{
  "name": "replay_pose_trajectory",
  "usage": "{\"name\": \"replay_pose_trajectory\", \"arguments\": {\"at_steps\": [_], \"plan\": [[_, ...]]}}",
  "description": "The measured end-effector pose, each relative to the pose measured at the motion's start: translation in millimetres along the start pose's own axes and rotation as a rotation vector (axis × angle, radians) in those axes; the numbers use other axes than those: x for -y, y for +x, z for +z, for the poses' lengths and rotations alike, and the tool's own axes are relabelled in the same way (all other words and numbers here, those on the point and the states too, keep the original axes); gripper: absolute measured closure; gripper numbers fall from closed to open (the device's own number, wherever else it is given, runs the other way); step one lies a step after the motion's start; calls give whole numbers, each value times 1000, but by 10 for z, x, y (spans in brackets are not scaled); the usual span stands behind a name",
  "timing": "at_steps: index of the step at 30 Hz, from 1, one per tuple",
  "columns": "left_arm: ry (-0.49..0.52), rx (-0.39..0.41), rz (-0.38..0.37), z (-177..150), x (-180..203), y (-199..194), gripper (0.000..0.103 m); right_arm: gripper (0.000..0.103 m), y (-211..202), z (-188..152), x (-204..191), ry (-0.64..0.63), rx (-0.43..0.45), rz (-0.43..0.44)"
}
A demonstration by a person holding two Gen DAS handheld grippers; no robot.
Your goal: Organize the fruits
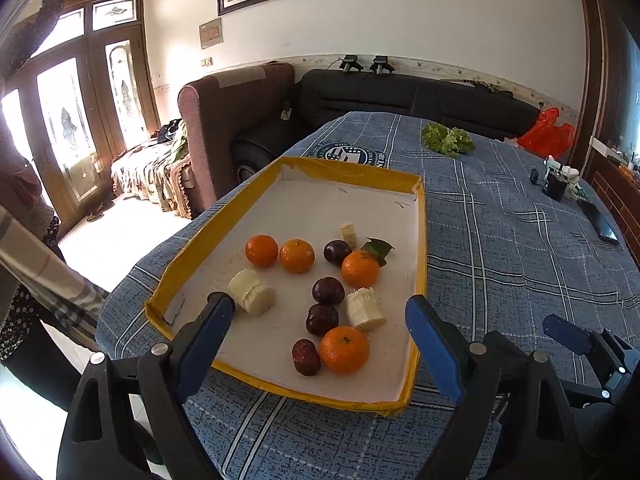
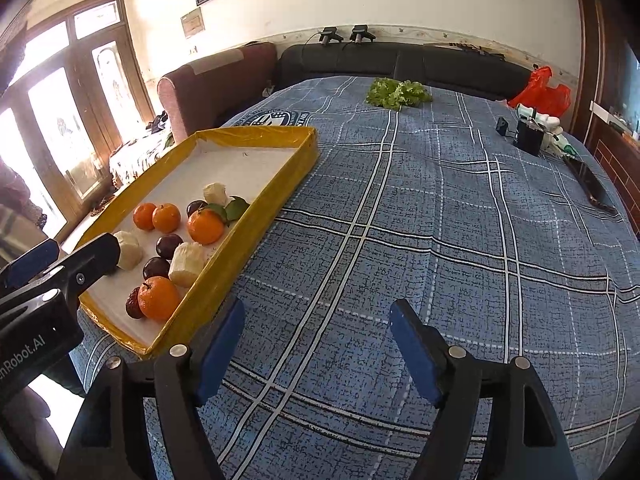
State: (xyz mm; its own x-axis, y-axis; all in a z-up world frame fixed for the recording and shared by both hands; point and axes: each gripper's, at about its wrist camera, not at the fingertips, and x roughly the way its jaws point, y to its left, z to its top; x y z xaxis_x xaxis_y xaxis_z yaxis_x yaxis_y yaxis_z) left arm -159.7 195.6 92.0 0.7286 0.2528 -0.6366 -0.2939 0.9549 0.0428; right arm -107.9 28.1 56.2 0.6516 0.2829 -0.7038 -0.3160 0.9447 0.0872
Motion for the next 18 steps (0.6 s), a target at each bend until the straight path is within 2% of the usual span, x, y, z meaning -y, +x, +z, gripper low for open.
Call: {"name": "replay_pose_trajectory", "arguments": {"at_steps": [4,8,11,12,15,18], "plan": [[-3,36,35,14,-4,-68,15,23,-19,-6,-44,-17,8,-10],[-17,140,128,39,-25,-286,14,23,-49,-10,-70,-32,16,-12],[-36,244,214,69,-59,-503,0,22,-88,-15,-102,-45,27,-14],[-44,268,230,71,-73,-561,0,22,-102,-18,-109,-49,31,-14],[-65,335,230,30,-113,-700,0,22,-142,-32,-139,-59,40,-10],[-95,329,199,-28,-161,-699,0,22,-172,-43,-174,-66,44,-5]]}}
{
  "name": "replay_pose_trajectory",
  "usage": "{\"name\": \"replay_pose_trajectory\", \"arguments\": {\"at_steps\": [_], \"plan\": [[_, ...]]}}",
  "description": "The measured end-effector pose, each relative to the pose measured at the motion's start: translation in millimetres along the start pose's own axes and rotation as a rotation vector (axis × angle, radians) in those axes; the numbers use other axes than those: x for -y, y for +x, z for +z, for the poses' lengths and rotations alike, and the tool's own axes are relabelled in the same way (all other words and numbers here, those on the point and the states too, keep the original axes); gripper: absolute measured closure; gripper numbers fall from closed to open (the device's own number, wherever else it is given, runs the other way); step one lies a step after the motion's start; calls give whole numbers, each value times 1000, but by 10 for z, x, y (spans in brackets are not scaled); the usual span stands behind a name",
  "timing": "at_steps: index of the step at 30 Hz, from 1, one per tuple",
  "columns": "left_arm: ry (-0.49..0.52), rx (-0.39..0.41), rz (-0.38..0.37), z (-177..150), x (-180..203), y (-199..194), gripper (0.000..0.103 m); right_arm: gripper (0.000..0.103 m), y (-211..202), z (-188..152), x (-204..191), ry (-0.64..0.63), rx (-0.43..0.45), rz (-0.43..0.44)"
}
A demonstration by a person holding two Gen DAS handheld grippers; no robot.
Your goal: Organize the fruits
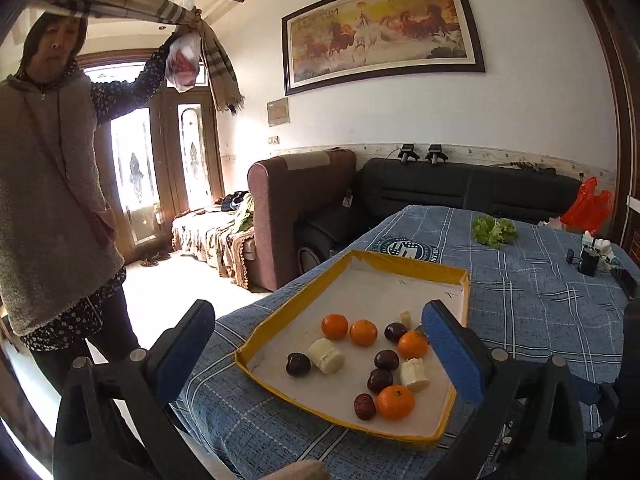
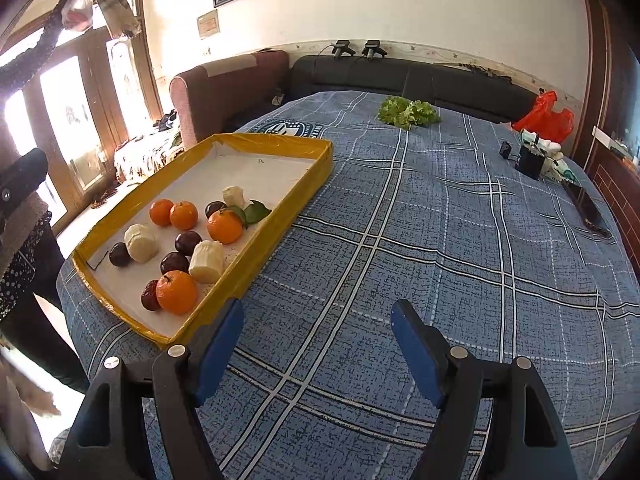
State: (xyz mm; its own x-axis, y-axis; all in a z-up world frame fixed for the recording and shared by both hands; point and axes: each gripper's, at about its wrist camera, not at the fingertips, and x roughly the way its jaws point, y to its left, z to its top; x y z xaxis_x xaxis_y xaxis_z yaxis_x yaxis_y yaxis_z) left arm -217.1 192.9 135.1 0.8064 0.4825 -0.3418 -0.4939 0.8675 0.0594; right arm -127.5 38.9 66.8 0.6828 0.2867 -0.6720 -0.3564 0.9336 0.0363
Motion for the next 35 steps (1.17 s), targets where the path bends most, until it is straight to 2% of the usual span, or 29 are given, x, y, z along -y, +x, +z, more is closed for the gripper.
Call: {"name": "replay_pose_trajectory", "arguments": {"at_steps": [4,7,13,35], "plan": [[-6,-92,-86,-53,3,134,0,21,-36,-10,-46,-15,5,0],[-4,-116,-81,-103,13,188,0,18,-65,-27,-81,-27,12,-6],[-17,-171,-118,-175,3,275,0,17,-88,-54,-171,-46,13,0],[-29,-242,-145,-241,16,349,0,15,-29,-110,-263,-63,-6,16]]}}
